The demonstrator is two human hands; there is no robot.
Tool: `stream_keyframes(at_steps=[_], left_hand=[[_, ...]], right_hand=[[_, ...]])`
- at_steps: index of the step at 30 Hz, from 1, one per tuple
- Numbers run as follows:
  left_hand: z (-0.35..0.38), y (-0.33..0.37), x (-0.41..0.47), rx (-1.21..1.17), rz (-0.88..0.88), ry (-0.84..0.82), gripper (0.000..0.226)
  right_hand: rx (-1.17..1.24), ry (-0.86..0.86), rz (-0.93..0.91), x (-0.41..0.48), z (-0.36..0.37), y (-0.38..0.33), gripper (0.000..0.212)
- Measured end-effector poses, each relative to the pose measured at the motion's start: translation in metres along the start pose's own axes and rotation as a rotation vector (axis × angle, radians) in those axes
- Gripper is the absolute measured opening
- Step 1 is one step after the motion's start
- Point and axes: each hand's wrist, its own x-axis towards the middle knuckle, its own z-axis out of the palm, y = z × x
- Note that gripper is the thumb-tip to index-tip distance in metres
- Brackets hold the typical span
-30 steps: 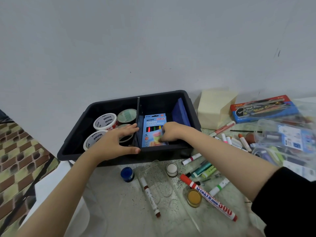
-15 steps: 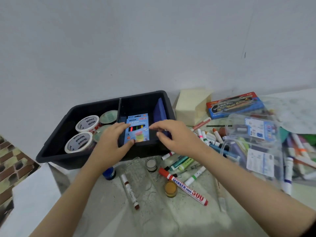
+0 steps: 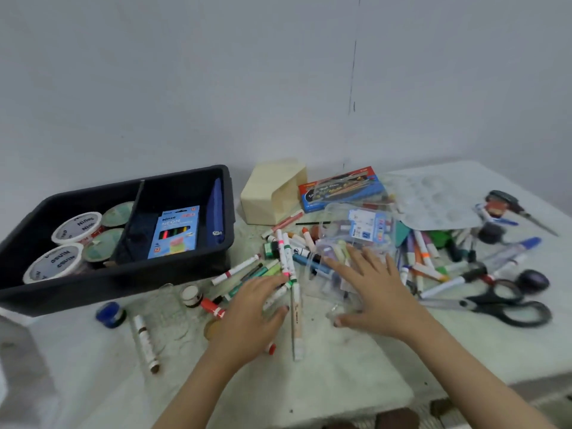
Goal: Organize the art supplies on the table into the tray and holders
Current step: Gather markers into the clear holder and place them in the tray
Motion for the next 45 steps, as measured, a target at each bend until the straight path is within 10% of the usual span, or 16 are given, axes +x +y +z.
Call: stream_keyframes(at_steps=[14, 25, 35, 45], left_hand=[[0.022, 0.028, -0.003, -0.084, -0.137, 0.128, 0.044], [0.031, 0.060, 0.012, -0.224, -0.167, 0.192, 0.040], [0.038, 0.090, 0.015, -0.774, -0.343, 0.107, 0.048], [0.068, 0.122, -0.020, -0.644, -0.416, 0.068, 0.035]], right_hand=[[-0.060, 0.743, -0.350, 0.006, -0.042, 0.033, 0.047], [0.659, 1.119, -0.132, -0.008, -0.089, 0.069, 0.039], [1.523, 0.664, 0.310, -0.076, -0.065, 0.082, 0.038], [1.409, 0.395, 0.485, -0.127, -0.035, 0.118, 0.041]])
